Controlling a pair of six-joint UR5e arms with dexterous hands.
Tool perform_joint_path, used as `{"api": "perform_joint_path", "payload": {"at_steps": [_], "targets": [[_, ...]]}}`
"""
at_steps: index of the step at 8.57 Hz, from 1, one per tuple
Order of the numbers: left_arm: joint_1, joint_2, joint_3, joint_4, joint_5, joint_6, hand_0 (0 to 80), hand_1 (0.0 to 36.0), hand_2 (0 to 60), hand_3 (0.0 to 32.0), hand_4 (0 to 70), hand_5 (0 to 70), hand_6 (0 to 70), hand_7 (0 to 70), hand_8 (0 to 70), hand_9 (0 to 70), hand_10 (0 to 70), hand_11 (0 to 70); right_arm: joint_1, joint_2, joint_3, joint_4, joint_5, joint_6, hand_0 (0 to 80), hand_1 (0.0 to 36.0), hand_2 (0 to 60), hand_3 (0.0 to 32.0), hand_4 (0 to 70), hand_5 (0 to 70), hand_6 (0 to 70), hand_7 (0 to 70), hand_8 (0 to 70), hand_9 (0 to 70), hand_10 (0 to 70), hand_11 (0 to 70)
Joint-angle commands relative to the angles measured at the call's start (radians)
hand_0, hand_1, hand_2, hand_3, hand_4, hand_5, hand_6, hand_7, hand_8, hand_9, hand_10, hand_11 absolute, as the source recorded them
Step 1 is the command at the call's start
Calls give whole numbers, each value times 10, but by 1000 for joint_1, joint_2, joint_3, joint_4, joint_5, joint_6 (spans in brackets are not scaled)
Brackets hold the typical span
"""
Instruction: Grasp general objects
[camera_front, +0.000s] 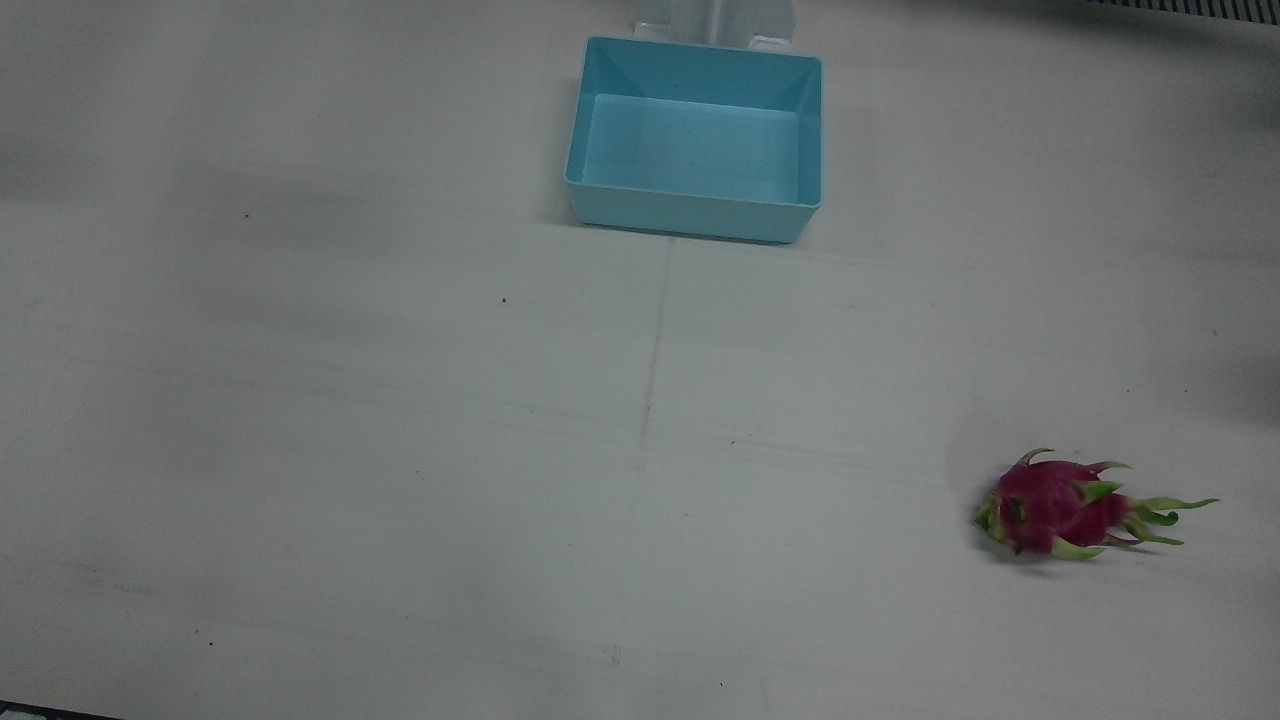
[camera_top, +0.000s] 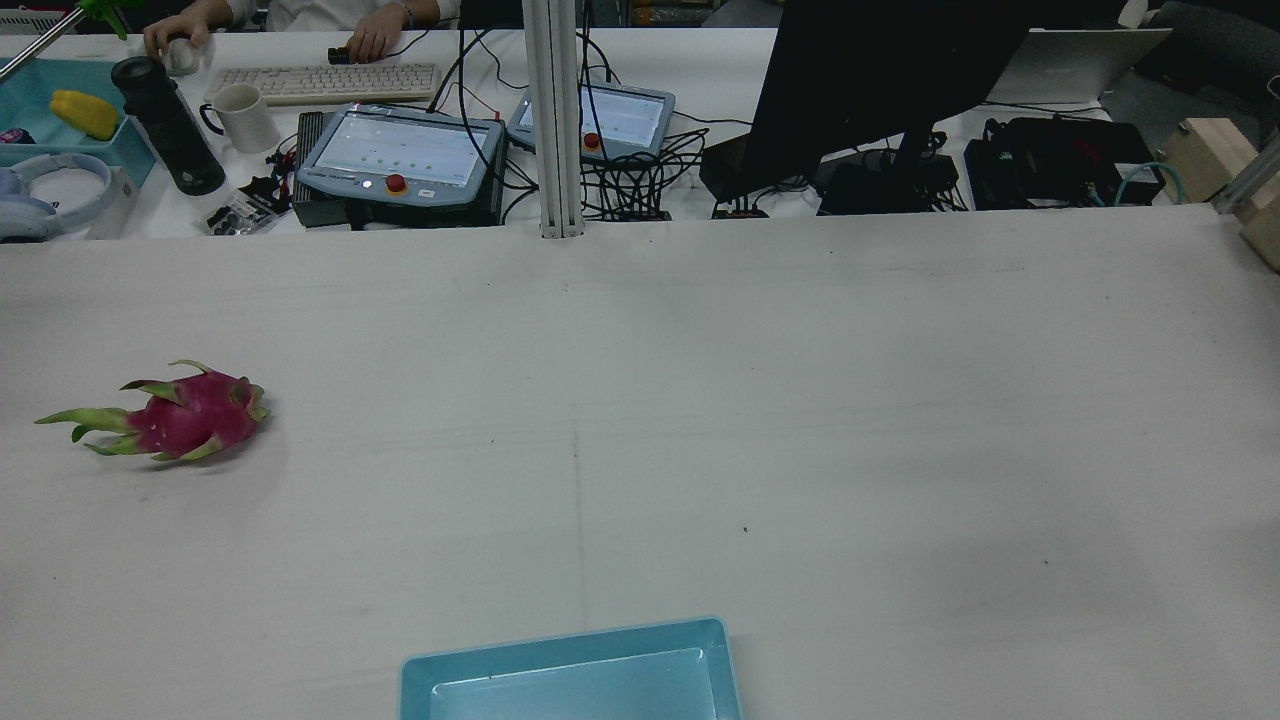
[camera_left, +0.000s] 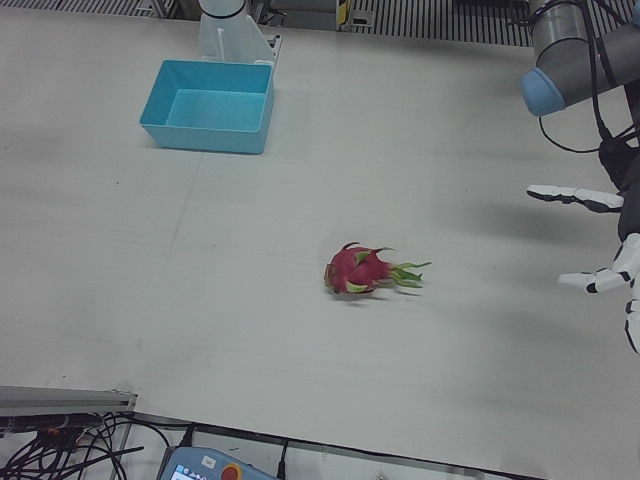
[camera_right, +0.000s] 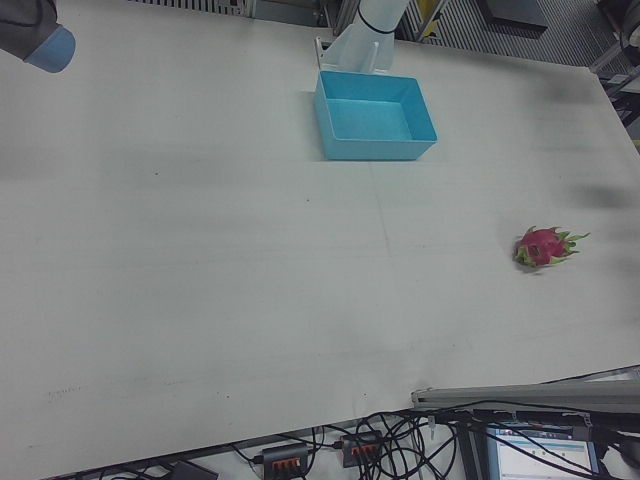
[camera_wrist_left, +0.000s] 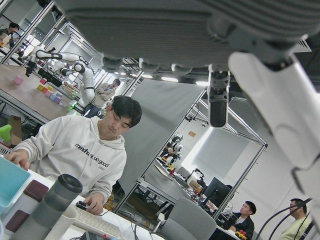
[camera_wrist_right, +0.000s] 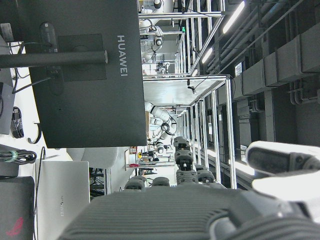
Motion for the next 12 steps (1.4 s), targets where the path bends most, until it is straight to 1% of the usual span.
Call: {"api": "perform_joint_path", "payload": {"at_steps": [1,3,4,5,6,7,8,9,10,11,12], "targets": [[-7,24,-103,139,46,185,628,273,65,154,5,0,0,20,0,0,10,47,0,0,0,0,0,0,0,0,0,0,0,0,0,0,0,0,0,0],[-7,35,-107,248,51,326,645,283,59,174,1,0,0,25,0,0,13,53,1,0,0,0,0,0,0,0,0,0,0,0,0,0,0,0,0,0],[-7,35,-112,287,54,346,668,290,59,188,0,0,0,25,0,0,9,47,0,0,1,0,0,0,0,0,0,0,0,0,0,0,0,0,0,0],[2,47,-120,304,62,349,683,292,46,194,0,0,0,24,0,0,6,44,0,0,0,0,0,0,0,0,0,0,0,0,0,0,0,0,0,0],[37,58,-120,348,59,377,694,295,49,194,0,0,0,25,0,0,5,43,0,0,0,0,0,0,0,0,0,0,0,0,0,0,0,0,0,0],[88,58,-121,388,54,430,718,301,48,188,0,0,0,29,0,0,12,52,0,0,0,0,0,0,0,0,0,0,0,0,0,0,0,0,0,0],[122,58,-121,389,40,435,724,301,46,176,2,0,0,34,0,0,14,56,0,0,0,0,0,0,0,0,0,0,0,0,0,0,0,0,0,0],[143,58,-121,360,7,437,670,296,74,162,0,0,0,31,0,0,18,61,0,0,0,0,0,0,0,0,0,0,0,0,0,0,0,0,0,0],[168,57,-121,324,-62,437,642,289,82,156,1,0,0,28,0,0,20,63,0,0,0,0,0,0,0,0,0,0,0,0,0,0,0,0,0,0],[227,44,-118,310,-148,438,638,287,85,152,2,0,0,31,0,0,21,64,0,0,0,0,0,0,0,0,0,0,0,0,0,0,0,0,0,0],[325,28,-121,326,-253,443,650,292,86,162,1,0,0,35,0,0,20,63,0,0,0,0,0,0,0,0,0,0,0,0,0,0,0,0,0,0]]}}
